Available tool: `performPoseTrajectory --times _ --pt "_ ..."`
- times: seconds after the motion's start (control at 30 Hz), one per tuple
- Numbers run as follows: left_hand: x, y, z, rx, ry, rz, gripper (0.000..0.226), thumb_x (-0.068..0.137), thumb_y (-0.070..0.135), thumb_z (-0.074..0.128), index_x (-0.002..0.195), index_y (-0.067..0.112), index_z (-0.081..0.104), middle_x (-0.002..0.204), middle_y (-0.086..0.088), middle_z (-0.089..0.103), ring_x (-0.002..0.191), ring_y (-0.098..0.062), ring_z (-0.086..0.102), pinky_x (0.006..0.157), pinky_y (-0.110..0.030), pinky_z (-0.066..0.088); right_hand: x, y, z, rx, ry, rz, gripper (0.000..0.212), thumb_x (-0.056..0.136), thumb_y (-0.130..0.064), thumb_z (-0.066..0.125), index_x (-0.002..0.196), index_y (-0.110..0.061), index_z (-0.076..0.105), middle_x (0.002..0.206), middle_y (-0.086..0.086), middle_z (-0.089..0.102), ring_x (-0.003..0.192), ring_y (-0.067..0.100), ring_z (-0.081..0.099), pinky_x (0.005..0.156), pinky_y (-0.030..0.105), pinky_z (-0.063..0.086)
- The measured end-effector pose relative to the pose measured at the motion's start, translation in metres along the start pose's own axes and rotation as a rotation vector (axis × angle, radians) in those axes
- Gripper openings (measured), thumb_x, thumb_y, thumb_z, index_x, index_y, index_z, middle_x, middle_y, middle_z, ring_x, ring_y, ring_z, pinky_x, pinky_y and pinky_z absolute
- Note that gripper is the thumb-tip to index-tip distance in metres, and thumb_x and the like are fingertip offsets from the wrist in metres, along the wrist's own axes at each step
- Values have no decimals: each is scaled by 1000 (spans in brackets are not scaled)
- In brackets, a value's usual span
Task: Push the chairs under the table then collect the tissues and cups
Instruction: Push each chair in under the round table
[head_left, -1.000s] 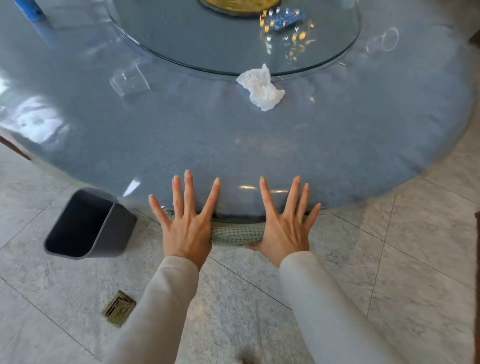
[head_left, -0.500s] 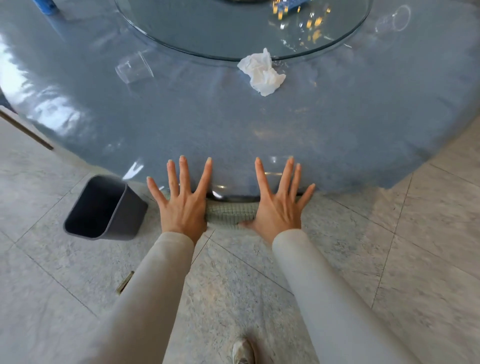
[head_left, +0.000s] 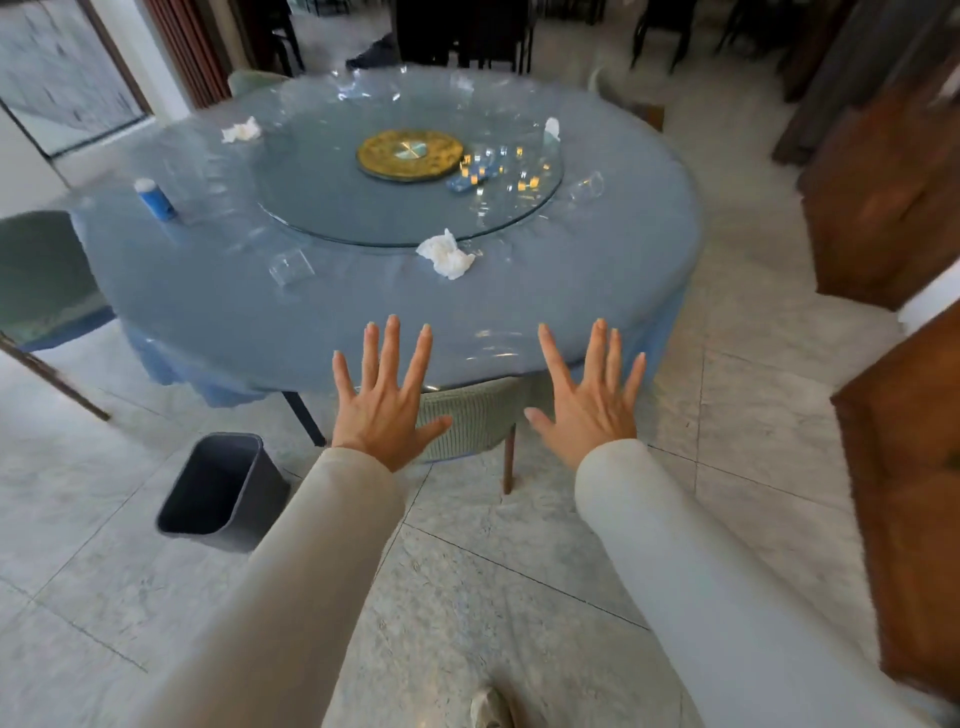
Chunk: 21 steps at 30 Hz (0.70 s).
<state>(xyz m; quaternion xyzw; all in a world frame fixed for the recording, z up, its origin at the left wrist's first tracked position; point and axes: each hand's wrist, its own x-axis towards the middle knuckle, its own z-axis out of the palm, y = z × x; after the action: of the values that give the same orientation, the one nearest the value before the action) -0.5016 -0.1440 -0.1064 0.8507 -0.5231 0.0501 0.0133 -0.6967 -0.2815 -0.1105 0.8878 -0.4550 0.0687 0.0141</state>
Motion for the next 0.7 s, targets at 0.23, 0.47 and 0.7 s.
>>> performPoseTrajectory --times 0.23,0.47,0.7 --pt "-53 73 -104 -19 161 159 102 87 80 31 155 26 -23 164 -10 -24 151 -38 -18 117 -69 6 -110 81 -120 -85 181 157 102 87 -60 60 154 -44 -15 162 27 -13 151 43 -6 116 68 -3" --pt "-80 174 -186 -49 269 308 99 89 75 37 157 26 -14 165 -9 -18 152 -35 -15 117 -69 6 -179 173 -213 -141 251 328 98 92 -63 52 151 -43 -23 162 24 -16 151 41 -8 117 66 1" --pt "-71 280 -232 -72 394 372 96 89 73 40 158 25 -4 167 -10 -11 153 -37 -7 116 -70 10 -215 269 -258 -178 311 387 95 92 -68 46 152 -42 -22 163 23 -12 151 41 -5 118 65 1"
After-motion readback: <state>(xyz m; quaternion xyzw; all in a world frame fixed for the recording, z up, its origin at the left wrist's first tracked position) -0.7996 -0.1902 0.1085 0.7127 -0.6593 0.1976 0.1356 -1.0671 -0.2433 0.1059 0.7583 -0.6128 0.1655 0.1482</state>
